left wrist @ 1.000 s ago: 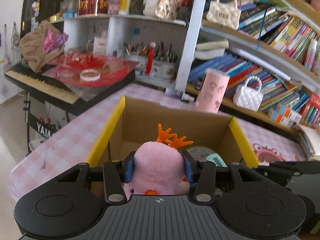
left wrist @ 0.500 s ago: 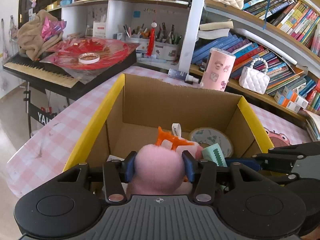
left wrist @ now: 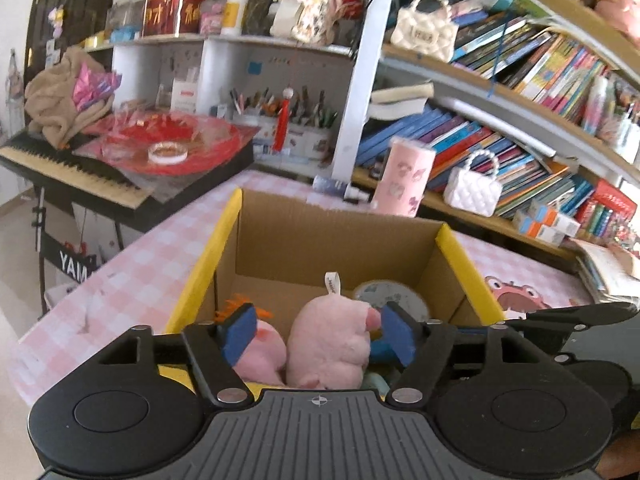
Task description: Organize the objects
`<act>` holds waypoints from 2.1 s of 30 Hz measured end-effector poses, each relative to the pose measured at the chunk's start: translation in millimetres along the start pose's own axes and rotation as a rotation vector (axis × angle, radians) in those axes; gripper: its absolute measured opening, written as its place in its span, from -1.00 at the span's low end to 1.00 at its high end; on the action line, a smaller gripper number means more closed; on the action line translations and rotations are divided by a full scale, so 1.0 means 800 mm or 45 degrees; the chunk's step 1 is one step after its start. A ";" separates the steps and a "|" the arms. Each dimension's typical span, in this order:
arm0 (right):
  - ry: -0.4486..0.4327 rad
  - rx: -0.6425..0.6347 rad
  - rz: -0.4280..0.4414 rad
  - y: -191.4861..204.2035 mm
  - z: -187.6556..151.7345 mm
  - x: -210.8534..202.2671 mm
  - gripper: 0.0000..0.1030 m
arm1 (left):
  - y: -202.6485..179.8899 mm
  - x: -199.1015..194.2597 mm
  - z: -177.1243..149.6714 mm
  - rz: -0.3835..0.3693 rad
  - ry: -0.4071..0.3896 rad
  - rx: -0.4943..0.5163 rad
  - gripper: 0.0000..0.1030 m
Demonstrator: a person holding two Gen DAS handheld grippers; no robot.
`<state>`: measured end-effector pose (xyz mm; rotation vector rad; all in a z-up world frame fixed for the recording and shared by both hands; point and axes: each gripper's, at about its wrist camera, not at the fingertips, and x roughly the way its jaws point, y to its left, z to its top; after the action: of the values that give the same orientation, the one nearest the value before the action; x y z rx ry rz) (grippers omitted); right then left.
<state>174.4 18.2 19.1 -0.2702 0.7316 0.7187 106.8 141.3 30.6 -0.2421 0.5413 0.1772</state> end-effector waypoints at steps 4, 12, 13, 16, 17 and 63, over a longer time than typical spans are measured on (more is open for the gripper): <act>-0.073 0.026 -0.050 0.019 -0.010 -0.032 -0.12 | 0.001 -0.033 0.002 -0.030 -0.065 0.015 0.57; -0.192 0.174 -0.247 0.054 -0.051 -0.098 0.11 | 0.006 -0.098 -0.015 -0.107 -0.126 0.046 0.73; -0.196 0.193 -0.274 0.057 -0.059 -0.105 0.13 | 0.006 -0.103 -0.019 -0.114 -0.119 0.050 0.74; -0.203 0.260 -0.382 0.066 -0.086 -0.125 0.24 | 0.007 -0.113 -0.036 -0.115 -0.077 0.071 0.78; -0.202 0.284 -0.416 0.069 -0.096 -0.131 0.27 | 0.006 -0.115 -0.043 -0.115 -0.059 0.078 0.79; -0.117 0.588 -0.930 0.030 -0.261 -0.259 1.00 | -0.131 -0.175 -0.145 -0.114 0.118 0.338 1.00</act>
<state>-56.9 -164.3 11.6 -0.0651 0.6291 -0.1355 -43.4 -4.8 27.5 -0.0161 0.6385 0.0064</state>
